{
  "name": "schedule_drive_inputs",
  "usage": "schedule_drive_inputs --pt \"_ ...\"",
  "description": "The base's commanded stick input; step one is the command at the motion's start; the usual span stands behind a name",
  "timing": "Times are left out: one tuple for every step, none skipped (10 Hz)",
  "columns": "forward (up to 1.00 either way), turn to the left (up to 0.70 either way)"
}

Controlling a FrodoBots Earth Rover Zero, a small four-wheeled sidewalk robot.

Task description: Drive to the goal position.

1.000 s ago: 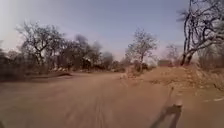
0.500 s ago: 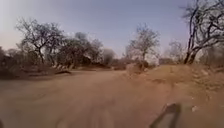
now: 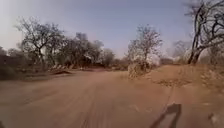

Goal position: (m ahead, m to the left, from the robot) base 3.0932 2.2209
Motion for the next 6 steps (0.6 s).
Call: schedule_drive_inputs --pt "0.70 0.00" --pt "0.70 0.00" --pt "0.70 0.00" --pt "0.70 0.00" --pt "0.70 0.00" --pt "0.70 0.00"
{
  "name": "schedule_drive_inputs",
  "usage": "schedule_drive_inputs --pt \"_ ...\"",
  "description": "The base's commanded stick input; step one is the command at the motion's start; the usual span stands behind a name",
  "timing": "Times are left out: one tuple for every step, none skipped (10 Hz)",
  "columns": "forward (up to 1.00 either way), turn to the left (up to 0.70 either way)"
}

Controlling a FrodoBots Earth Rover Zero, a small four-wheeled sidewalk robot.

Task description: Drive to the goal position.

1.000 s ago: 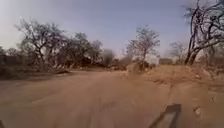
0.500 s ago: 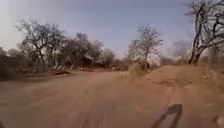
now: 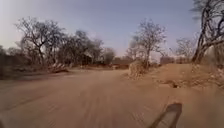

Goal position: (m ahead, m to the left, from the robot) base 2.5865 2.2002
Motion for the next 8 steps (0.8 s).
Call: schedule_drive_inputs --pt "0.70 0.00" --pt "0.70 0.00" --pt "0.70 0.00" --pt "0.70 0.00" --pt "0.70 0.00" --pt "0.70 0.00" --pt "0.70 0.00" --pt "0.70 0.00"
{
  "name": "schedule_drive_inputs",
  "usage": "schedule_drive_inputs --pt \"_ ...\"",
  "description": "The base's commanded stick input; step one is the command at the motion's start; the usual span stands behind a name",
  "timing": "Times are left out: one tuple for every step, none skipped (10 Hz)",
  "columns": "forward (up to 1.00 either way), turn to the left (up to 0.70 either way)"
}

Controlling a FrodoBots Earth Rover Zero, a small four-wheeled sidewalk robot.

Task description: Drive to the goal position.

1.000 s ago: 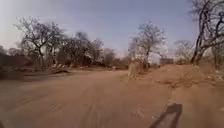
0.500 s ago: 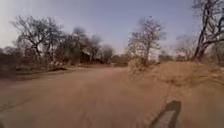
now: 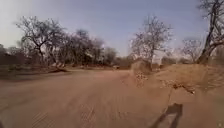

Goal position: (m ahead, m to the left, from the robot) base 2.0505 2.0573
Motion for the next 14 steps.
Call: schedule_drive_inputs --pt "0.70 0.00" --pt "0.70 0.00" --pt "0.70 0.11" --pt "0.70 0.28" --pt "0.70 0.35" --pt "0.70 0.35" --pt "0.70 0.35" --pt "0.70 0.35" --pt "0.70 0.35" --pt "0.70 0.35" --pt "0.70 0.35" --pt "0.70 0.35" --pt "0.70 0.35" --pt "0.70 0.35"
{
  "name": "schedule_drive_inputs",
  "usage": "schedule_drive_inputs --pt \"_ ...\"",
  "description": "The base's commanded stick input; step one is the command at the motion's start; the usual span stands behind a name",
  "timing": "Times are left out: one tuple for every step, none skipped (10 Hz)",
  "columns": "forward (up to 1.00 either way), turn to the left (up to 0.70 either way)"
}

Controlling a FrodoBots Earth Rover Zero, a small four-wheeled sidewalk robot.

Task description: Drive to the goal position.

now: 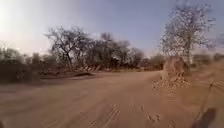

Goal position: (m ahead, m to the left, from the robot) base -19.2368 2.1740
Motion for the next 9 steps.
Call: schedule_drive_inputs --pt "0.70 0.35" --pt "0.70 0.35" --pt "0.70 0.35" --pt "0.70 0.35" --pt "0.70 0.35" --pt "0.70 0.35" --pt "0.70 0.35" --pt "0.70 0.35" --pt "0.70 0.35"
